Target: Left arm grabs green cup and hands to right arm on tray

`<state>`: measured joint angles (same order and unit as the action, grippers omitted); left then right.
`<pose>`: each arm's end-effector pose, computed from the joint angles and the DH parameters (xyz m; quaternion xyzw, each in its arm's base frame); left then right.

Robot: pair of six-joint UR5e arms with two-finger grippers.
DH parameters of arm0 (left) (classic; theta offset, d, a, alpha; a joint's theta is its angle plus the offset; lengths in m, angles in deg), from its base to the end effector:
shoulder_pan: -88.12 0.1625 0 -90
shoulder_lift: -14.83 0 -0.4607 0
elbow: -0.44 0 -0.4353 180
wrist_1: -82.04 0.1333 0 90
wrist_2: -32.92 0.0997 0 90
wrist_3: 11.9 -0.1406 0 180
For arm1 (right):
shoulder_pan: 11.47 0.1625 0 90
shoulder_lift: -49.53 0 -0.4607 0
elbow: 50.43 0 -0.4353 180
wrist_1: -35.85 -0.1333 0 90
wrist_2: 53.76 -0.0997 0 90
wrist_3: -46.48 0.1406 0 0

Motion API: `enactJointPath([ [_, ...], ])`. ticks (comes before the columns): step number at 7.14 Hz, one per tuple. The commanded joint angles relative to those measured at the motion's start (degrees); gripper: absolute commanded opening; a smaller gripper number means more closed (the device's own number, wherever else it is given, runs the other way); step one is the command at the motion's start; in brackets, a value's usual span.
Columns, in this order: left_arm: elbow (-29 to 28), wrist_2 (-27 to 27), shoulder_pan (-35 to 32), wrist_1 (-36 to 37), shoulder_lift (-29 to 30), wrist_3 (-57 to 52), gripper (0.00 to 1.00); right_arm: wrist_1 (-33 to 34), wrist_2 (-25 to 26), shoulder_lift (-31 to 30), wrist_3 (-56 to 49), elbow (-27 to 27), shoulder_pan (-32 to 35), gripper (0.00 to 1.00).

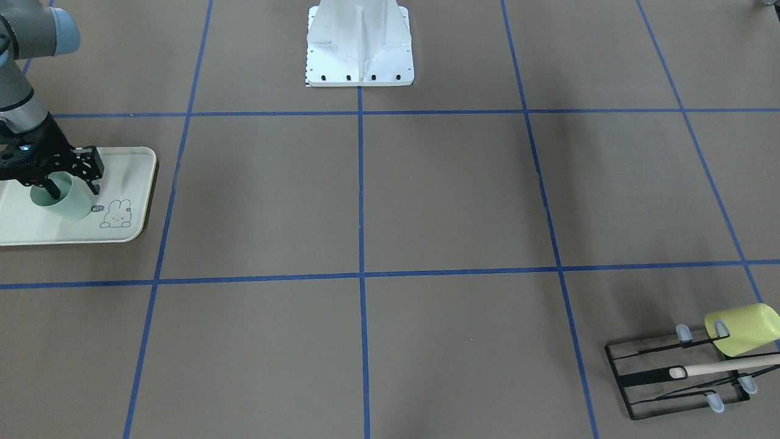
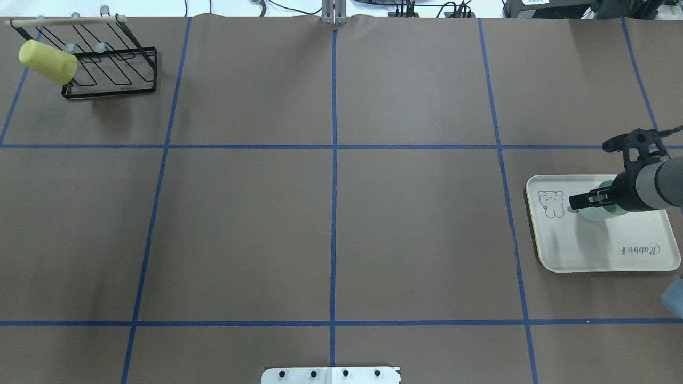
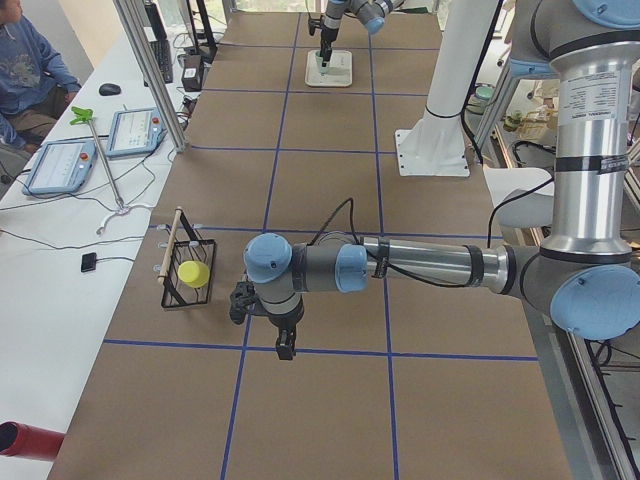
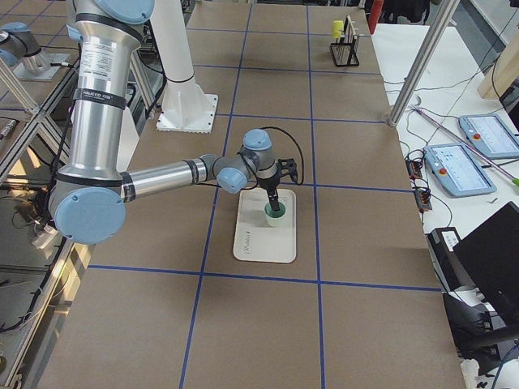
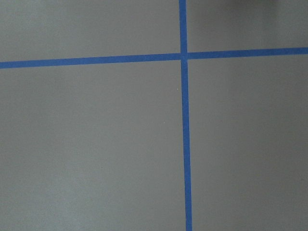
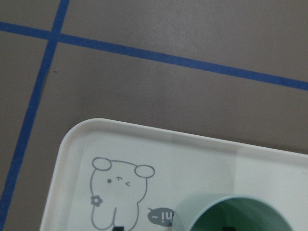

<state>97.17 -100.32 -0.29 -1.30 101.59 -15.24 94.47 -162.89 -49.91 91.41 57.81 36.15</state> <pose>-0.0230 -0.5032 0.7037 -0.0201 0.3687 0.0298 0.9289 -0.2837 -0.4403 0.5875 0.1373 -0.3467 -0.0365 0.9271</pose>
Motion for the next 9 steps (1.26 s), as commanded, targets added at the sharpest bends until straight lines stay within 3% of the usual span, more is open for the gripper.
enactJointPath([
  [1,0.0,0.0,0.0,-0.1,0.0,0.0,1.0,1.7,-7.6,0.1,-4.5,0.9,6.6,1.0],
  [3,0.1,0.0,0.0,-0.1,0.0,0.0,1.0,10.8,-16.8,2.2,-19.5,1.0,19.1,1.0],
  [6,0.0,0.0,0.0,-0.2,0.0,0.0,1.0,27.7,-20.2,4.9,-47.1,-0.3,31.2,1.0],
  [9,-0.1,0.0,0.0,-0.3,0.0,-0.1,1.0,27.3,-17.9,-2.5,-48.4,-3.2,34.2,1.0],
])
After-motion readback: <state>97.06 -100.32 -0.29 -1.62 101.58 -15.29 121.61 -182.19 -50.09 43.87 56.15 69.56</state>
